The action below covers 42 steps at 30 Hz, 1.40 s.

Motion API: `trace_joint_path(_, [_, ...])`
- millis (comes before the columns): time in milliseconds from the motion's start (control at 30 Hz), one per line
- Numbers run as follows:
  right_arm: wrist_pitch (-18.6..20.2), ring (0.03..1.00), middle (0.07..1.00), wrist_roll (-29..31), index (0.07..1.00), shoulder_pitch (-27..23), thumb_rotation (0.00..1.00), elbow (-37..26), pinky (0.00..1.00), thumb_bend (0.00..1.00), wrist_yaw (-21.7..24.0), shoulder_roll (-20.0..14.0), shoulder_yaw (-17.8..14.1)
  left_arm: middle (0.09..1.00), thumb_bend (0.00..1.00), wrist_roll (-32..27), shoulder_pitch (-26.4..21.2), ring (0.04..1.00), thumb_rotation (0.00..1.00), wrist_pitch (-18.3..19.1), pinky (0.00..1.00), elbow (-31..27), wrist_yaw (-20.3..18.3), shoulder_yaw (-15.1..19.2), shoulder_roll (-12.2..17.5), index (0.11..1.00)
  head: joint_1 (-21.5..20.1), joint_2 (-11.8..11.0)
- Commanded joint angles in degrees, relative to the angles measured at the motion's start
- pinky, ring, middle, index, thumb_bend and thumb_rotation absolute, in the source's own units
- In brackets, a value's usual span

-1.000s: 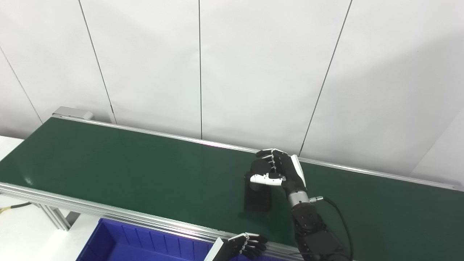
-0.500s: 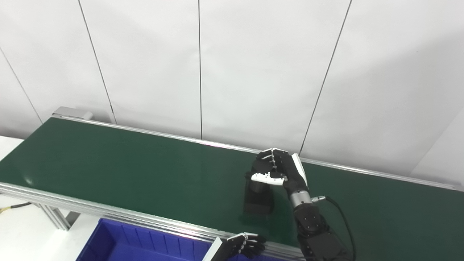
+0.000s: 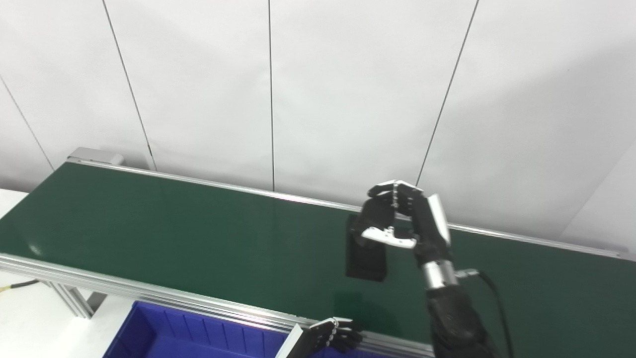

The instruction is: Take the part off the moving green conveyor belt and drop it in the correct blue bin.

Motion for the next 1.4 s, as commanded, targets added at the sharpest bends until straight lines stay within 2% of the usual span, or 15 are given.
trace_joint_path(0, [2.2,0.326,0.428,0.5,0.518,-0.1,0.00,-5.2,0.26,0.53,0.8,-0.6,-0.8,0.688,0.84,-0.8,-0.6,0.657,0.00,-2.2,0.63,-1.8,-0.8,0.6,-0.1,0.723,0.1,0.0])
trace_joint_path(100, [4.3,0.326,0.426,-0.4,0.517,2.3,0.00,-10.1,0.26,0.52,1.1,-1.8,-1.4,0.692,0.84,-0.8,-0.5,0.660,0.00,-2.2,0.63,-2.6,-1.8,1.5,0.2,0.728,-2.8,2.2])
trace_joint_path(133, [4.5,0.328,0.427,-0.8,0.516,3.1,0.00,-11.3,0.26,0.53,1.1,-2.3,-1.8,0.693,0.83,-0.6,-0.4,0.661,0.00,-2.2,0.63,-3.0,-2.0,1.9,0.3,0.729,-3.0,2.4])
trace_joint_path(267, [5.1,0.342,0.432,-1.1,0.512,6.5,0.00,-15.4,0.28,0.53,1.1,-4.3,-3.5,0.692,0.83,-1.7,-0.1,0.660,0.00,-1.4,0.63,-5.6,-4.2,3.7,0.5,0.728,-5.9,5.9])
trace_joint_path(300, [5.4,0.337,0.431,-1.1,0.510,7.3,0.00,-16.2,0.27,0.53,1.1,-4.6,-4.0,0.693,0.83,-1.7,-0.1,0.662,0.02,-1.0,0.63,-6.1,-4.7,4.0,0.6,0.732,-5.9,5.9])
trace_joint_path(333, [5.8,0.332,0.430,-1.2,0.510,8.1,0.00,-17.0,0.27,0.53,1.0,-4.9,-4.4,0.694,0.83,-2.0,0.0,0.662,0.02,-0.6,0.63,-6.8,-5.3,4.4,0.7,0.733,-6.8,7.0])
trace_joint_path(433, [6.2,0.331,0.432,-1.1,0.510,10.4,0.00,-18.6,0.27,0.53,1.0,-5.5,-5.5,0.692,0.84,-2.8,0.1,0.662,0.03,0.5,0.63,-8.2,-6.8,5.5,0.6,0.731,-7.5,7.5])
trace_joint_path(500, [5.5,0.335,0.432,-0.4,0.511,12.6,0.00,-19.6,0.27,0.53,1.1,-6.0,-6.3,0.689,0.85,-3.4,0.4,0.664,0.03,2.3,0.63,-9.4,-7.7,6.2,0.4,0.728,-7.8,7.8])
trace_joint_path(733, [3.5,0.336,0.428,-0.3,0.513,19.5,0.00,-21.8,0.28,0.53,0.2,-7.0,-8.9,0.683,0.86,-4.2,1.2,0.660,0.03,4.2,0.63,-12.1,-9.3,7.8,0.6,0.722,-10.1,9.7])
trace_joint_path(1000, [5.0,0.336,0.425,-2.1,0.509,25.6,0.00,-26.9,0.28,0.53,-0.8,-7.2,-11.5,0.697,0.84,-6.2,1.3,0.665,0.03,6.9,0.64,-15.5,-11.9,9.7,1.4,0.728,-14.1,12.4])
trace_joint_path(1167, [6.2,0.329,0.429,-1.1,0.506,30.2,0.00,-29.7,0.27,0.53,-0.8,-6.8,-12.8,0.689,0.83,-5.0,1.0,0.653,0.06,6.2,0.62,-16.1,-12.0,10.2,2.0,0.732,-14.8,13.1])
trace_joint_path(1367, [5.8,0.359,0.444,-1.3,0.502,34.5,0.00,-30.8,0.30,0.53,-0.9,-6.7,-13.9,0.686,0.83,-6.9,0.9,0.652,0.04,6.5,0.62,-16.1,-12.9,11.0,1.6,0.732,-14.6,13.7])
